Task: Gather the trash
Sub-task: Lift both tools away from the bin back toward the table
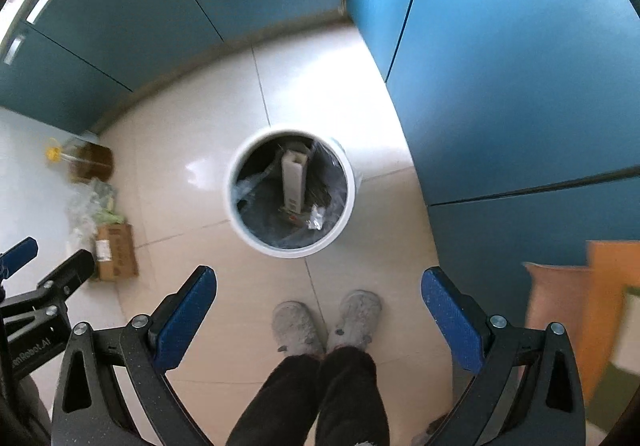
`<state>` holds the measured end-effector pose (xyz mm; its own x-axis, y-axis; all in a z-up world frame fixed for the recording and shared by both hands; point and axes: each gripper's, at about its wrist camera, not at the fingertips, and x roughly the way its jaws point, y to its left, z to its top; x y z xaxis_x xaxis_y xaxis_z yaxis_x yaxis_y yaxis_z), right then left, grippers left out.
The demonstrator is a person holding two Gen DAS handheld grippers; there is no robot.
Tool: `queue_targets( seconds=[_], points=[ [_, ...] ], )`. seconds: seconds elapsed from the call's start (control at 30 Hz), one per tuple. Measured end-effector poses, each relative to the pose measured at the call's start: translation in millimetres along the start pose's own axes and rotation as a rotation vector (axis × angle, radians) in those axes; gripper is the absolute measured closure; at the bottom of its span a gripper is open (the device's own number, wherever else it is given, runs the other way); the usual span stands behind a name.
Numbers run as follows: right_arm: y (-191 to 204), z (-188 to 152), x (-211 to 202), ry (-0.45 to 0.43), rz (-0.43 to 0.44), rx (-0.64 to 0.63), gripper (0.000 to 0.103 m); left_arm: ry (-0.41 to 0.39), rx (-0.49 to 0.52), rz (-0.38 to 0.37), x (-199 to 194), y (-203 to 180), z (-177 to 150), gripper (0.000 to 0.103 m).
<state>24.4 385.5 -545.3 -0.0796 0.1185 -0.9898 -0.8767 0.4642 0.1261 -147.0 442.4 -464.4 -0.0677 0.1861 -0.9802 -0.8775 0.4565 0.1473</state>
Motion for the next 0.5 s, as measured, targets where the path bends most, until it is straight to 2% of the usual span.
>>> queue_targets(
  seconds=[0.1,0.23,0.4,0.5],
  points=[
    [2.6,-8.0,-62.3,-0.045,0.011,0.001,0.0,-0.047,-0.005,-0.013,-57.9,6.8,-7.3,0.008],
    [3.5,-22.6,-136.4,-0.097,0.017,-0.008,0.0,-0.088,-0.007,-0.025,-109.1,11.3,-21.5,0.008],
    [3.9,-37.6,-193.6,-0.139,0.052,-0.009,0.0,-0.108,-0.024,-0.029,-150.5,16.0,-36.8,0.008],
    [-3.9,-43.8,-222.3,-0.178,0.136,0.033,0.0,-0.128,-0.032,-0.009,-175.2,13.5,-38.2,0.008]
  ],
)
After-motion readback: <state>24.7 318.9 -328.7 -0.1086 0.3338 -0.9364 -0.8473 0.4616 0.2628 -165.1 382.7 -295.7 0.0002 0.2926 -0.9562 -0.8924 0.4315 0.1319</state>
